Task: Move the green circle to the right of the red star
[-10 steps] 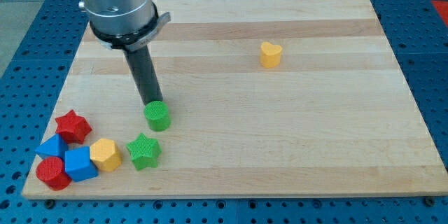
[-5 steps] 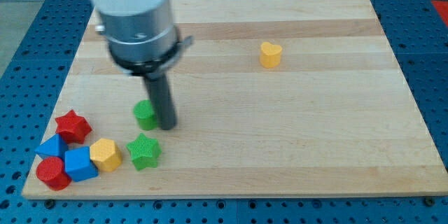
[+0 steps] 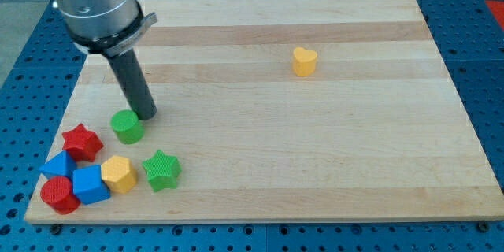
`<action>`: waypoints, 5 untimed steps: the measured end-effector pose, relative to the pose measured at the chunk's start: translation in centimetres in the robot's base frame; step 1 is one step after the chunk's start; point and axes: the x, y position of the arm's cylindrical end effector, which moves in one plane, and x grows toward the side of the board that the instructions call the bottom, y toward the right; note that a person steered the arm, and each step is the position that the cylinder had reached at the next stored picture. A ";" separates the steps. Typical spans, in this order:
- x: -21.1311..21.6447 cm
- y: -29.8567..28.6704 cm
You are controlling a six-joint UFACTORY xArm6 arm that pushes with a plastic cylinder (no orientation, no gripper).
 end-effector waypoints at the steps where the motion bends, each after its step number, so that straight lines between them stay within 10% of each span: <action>1: 2.2 -0.2; 5: 1.3 -1.9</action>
